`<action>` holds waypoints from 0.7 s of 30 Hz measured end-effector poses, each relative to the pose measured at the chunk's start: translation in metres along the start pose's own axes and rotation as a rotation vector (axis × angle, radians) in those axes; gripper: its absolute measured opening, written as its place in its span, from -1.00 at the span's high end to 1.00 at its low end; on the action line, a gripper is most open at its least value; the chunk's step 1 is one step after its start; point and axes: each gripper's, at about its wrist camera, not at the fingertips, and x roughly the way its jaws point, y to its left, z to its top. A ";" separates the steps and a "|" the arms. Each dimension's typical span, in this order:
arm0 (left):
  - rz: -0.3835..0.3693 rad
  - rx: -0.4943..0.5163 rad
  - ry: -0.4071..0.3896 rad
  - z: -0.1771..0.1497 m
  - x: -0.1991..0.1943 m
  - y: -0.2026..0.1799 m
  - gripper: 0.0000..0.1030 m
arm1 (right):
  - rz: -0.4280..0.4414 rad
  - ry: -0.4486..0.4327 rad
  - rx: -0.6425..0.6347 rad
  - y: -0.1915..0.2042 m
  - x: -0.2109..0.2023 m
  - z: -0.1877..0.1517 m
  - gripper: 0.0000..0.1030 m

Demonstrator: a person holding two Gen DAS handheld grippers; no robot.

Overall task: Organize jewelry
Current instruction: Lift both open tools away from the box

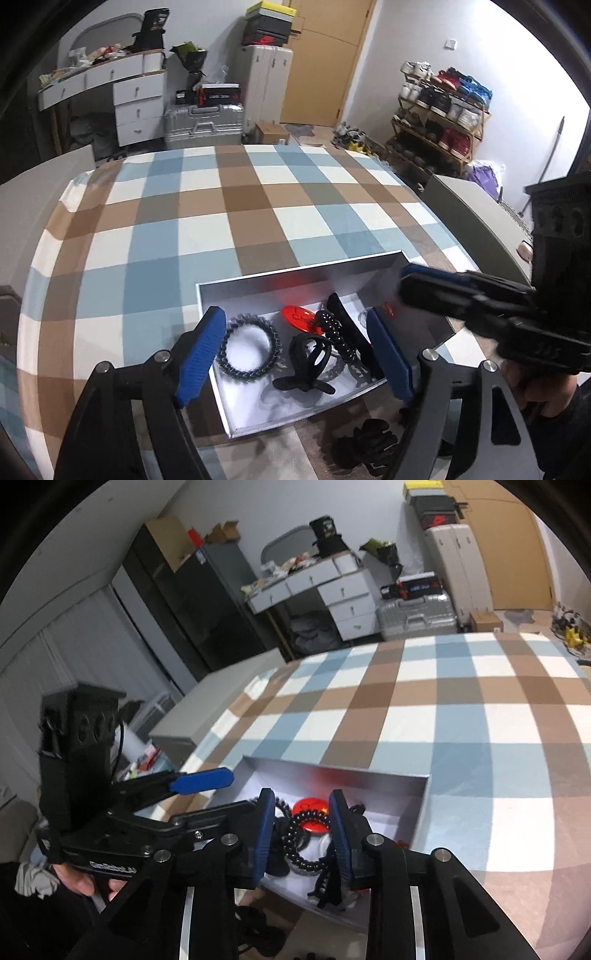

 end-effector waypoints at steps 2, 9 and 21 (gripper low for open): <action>0.002 -0.027 -0.004 -0.001 -0.004 0.003 -0.46 | -0.009 -0.032 -0.007 0.003 -0.011 0.000 0.27; 0.039 -0.034 -0.036 -0.004 -0.023 -0.003 -0.46 | -0.039 -0.118 -0.016 0.013 -0.043 0.000 -0.14; 0.132 -0.019 -0.115 -0.023 -0.046 -0.022 -0.60 | -0.061 -0.204 -0.055 0.032 -0.081 -0.011 -0.55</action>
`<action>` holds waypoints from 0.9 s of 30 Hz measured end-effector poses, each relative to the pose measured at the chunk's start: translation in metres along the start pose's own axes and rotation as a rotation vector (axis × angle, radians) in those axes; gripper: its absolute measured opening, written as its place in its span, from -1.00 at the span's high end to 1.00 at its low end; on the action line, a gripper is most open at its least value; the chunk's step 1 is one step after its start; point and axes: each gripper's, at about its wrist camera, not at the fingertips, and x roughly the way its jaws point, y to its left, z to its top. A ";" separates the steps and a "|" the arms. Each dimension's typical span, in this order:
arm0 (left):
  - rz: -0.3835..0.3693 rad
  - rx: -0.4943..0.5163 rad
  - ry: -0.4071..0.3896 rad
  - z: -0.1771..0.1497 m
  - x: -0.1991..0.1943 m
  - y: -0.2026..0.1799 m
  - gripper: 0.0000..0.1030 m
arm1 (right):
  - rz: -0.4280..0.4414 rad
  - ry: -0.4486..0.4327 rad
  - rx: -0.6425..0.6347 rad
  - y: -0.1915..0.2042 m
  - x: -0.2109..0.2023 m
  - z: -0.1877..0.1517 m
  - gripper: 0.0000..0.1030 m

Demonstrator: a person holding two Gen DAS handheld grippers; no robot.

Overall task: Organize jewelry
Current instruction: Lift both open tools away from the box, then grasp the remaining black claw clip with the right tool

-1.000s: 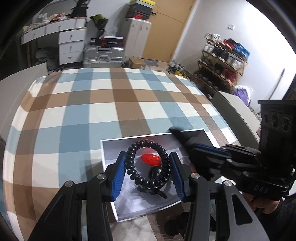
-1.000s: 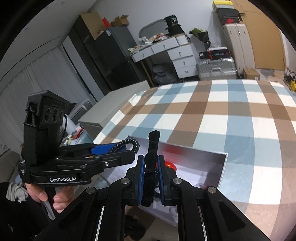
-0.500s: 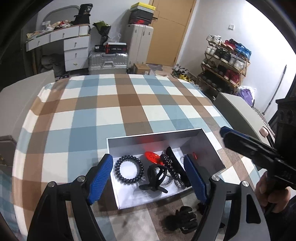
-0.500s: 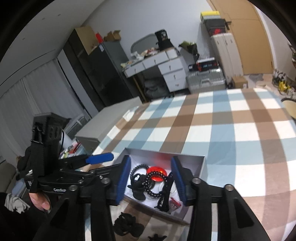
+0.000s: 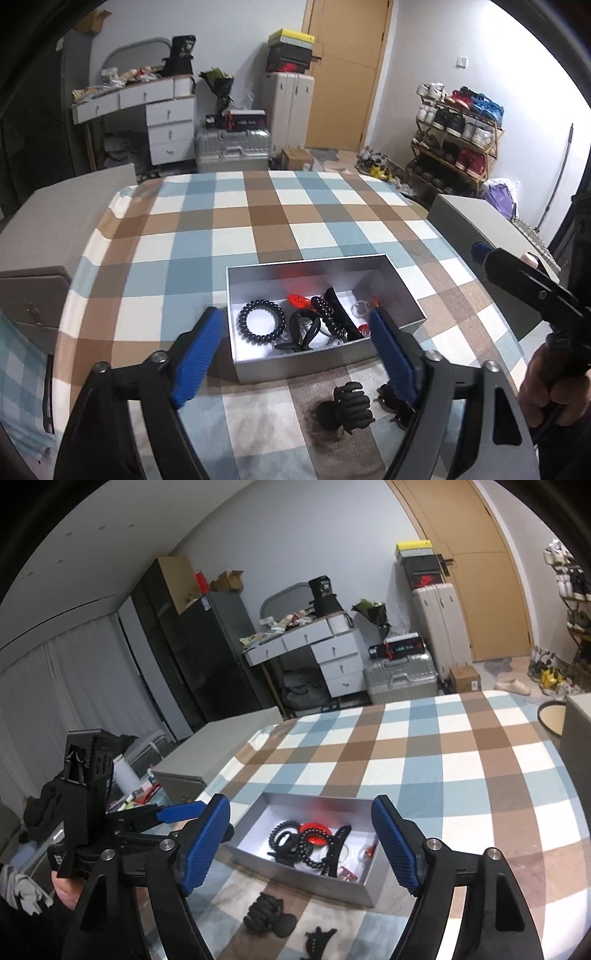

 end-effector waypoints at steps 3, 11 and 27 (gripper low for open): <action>0.028 -0.017 -0.031 -0.007 -0.006 -0.001 -0.60 | -0.004 -0.013 -0.010 0.004 -0.008 -0.004 -0.68; 0.141 -0.014 -0.109 -0.028 -0.017 -0.007 -0.63 | -0.031 -0.020 -0.046 0.014 -0.029 -0.021 -0.90; 0.159 -0.096 0.011 -0.087 -0.016 0.000 -0.78 | -0.100 0.274 -0.098 0.009 0.004 -0.099 -0.94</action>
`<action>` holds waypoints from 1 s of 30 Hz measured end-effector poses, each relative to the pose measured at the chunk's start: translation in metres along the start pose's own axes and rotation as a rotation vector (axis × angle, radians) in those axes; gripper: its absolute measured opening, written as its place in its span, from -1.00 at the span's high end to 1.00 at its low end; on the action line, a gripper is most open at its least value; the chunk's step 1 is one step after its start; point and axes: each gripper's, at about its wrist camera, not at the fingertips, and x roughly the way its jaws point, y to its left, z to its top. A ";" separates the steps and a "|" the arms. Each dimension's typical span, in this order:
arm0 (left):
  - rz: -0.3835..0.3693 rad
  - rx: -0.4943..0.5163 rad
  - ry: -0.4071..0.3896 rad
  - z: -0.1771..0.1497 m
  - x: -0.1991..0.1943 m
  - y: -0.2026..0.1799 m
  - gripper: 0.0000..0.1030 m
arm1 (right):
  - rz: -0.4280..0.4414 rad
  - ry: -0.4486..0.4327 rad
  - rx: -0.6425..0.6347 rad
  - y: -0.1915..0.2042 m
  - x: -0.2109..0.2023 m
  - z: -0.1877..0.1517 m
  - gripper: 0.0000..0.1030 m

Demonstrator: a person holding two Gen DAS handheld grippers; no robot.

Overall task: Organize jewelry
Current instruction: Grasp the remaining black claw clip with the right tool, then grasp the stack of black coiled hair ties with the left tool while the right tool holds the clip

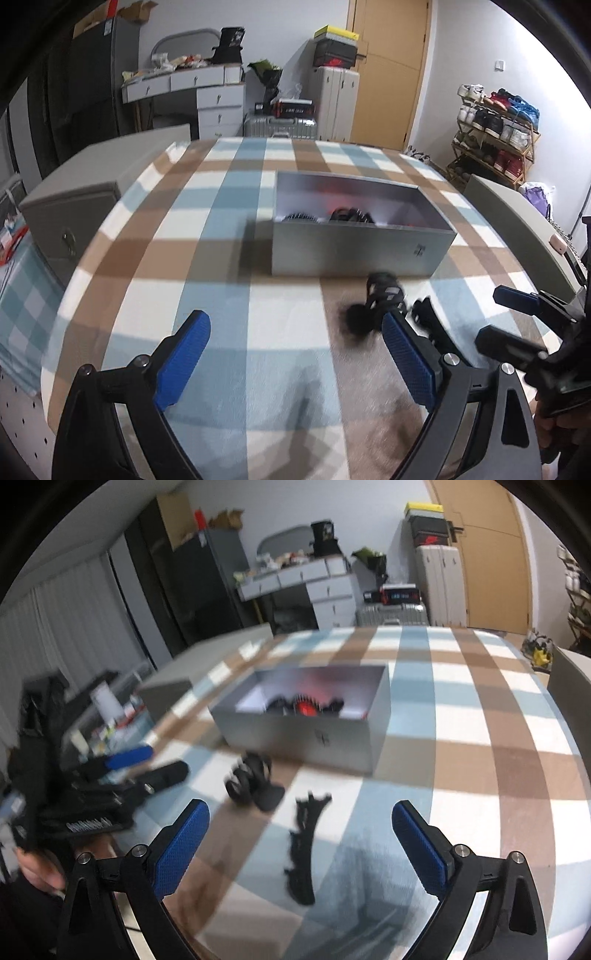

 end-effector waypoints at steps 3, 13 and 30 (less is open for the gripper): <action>0.008 -0.007 0.014 -0.007 -0.002 0.003 -0.78 | -0.014 0.020 -0.037 0.007 0.006 -0.008 -0.93; 0.024 0.000 0.041 -0.023 -0.007 0.011 -0.78 | -0.041 0.096 -0.060 0.012 0.028 -0.021 -0.34; -0.001 -0.014 0.048 -0.020 -0.010 0.013 -0.78 | -0.047 0.020 -0.057 0.010 0.010 -0.015 0.75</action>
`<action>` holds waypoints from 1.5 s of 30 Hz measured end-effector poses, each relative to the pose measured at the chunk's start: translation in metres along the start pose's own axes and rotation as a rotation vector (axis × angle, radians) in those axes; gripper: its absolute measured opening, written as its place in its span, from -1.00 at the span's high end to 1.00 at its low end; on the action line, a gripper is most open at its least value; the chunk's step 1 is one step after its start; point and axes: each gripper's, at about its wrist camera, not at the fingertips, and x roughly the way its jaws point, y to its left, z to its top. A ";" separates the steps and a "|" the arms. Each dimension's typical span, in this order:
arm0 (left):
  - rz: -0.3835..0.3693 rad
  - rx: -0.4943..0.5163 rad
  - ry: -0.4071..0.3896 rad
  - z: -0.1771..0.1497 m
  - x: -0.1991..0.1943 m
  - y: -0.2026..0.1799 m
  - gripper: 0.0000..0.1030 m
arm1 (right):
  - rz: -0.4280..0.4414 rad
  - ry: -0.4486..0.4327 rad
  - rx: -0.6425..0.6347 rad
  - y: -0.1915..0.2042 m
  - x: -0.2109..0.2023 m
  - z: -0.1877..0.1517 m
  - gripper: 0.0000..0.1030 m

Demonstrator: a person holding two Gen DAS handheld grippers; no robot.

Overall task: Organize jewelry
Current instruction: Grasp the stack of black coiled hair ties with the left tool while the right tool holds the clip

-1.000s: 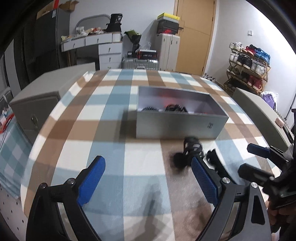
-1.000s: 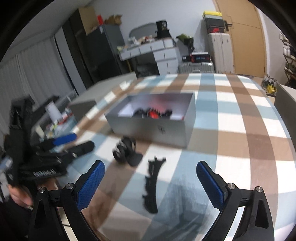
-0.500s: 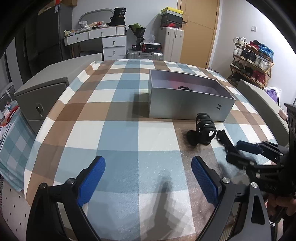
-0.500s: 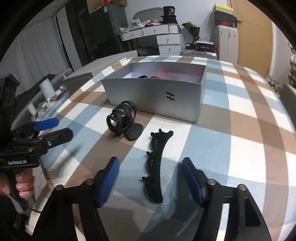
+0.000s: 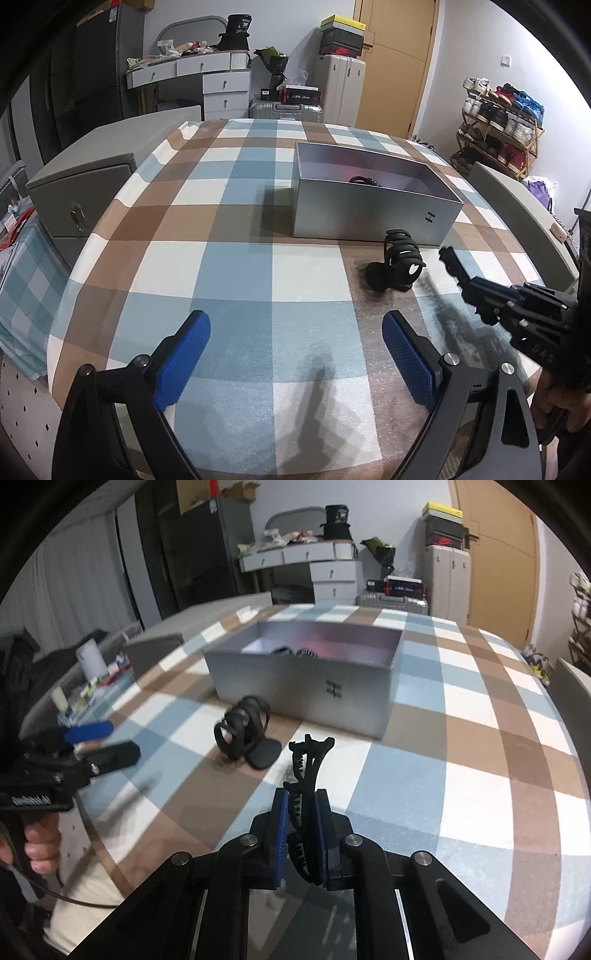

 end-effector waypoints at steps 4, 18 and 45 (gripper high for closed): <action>-0.031 -0.005 0.010 0.005 0.003 -0.003 -0.78 | 0.053 -0.064 0.035 -0.006 -0.014 0.004 0.75; -0.114 0.059 0.028 0.034 0.030 -0.037 -0.78 | 0.100 -0.193 0.136 -0.039 -0.034 0.015 0.75; -0.159 0.172 0.098 0.037 0.055 -0.065 -0.57 | 0.131 -0.208 0.207 -0.066 -0.028 0.008 0.74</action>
